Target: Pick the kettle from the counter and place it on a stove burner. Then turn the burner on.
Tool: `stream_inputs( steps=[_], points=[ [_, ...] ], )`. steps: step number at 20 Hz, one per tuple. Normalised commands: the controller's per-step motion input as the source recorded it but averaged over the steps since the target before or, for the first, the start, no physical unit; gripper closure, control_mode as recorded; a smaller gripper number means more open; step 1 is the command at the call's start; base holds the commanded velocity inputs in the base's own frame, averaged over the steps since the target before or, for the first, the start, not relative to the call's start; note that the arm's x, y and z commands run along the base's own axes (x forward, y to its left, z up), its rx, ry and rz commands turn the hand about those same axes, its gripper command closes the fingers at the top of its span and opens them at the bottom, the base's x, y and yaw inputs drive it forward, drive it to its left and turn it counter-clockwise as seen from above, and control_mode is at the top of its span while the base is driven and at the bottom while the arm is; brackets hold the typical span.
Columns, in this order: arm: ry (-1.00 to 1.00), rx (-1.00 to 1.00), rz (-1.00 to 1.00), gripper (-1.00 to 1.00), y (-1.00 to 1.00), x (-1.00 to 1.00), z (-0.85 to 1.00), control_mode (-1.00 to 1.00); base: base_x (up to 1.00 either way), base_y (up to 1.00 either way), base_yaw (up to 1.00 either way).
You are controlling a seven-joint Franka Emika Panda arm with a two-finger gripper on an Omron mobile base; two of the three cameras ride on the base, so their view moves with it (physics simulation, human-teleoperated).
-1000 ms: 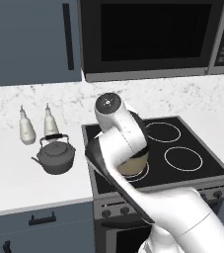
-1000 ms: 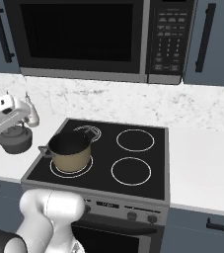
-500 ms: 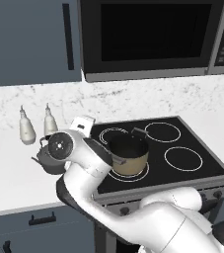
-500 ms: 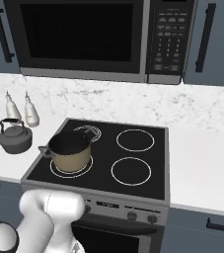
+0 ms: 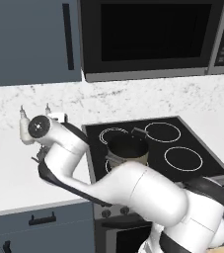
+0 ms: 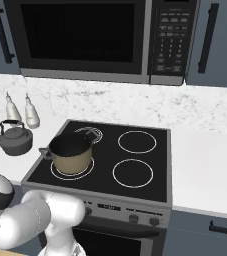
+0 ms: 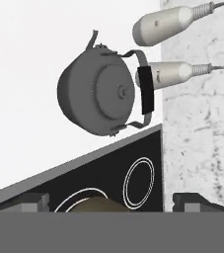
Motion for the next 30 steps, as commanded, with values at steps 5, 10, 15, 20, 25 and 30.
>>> stream_inputs(
  steps=[5,10,15,20,25,30],
  points=[
    [0.09,-0.1,0.0,-1.0,0.03,0.12,-0.18,-1.0,0.0,0.0,0.0],
    [0.0,-0.08,0.0,-1.0,0.02,0.04,-0.37,-1.0,0.0,0.0,0.0],
    [0.0,-0.01,0.0,-1.0,0.03,0.35,0.0,-1.0,0.0,0.0,0.0],
    [0.07,0.0,0.0,-1.0,0.0,0.38,0.0,-1.0,0.0,0.0,0.0],
    [0.16,-0.03,0.0,-1.0,0.01,0.39,-0.04,-1.0,0.0,0.0,0.0],
    [0.12,-0.11,0.0,-1.0,0.04,0.33,-0.23,-1.0,0.0,0.0,0.0]
  ],
)
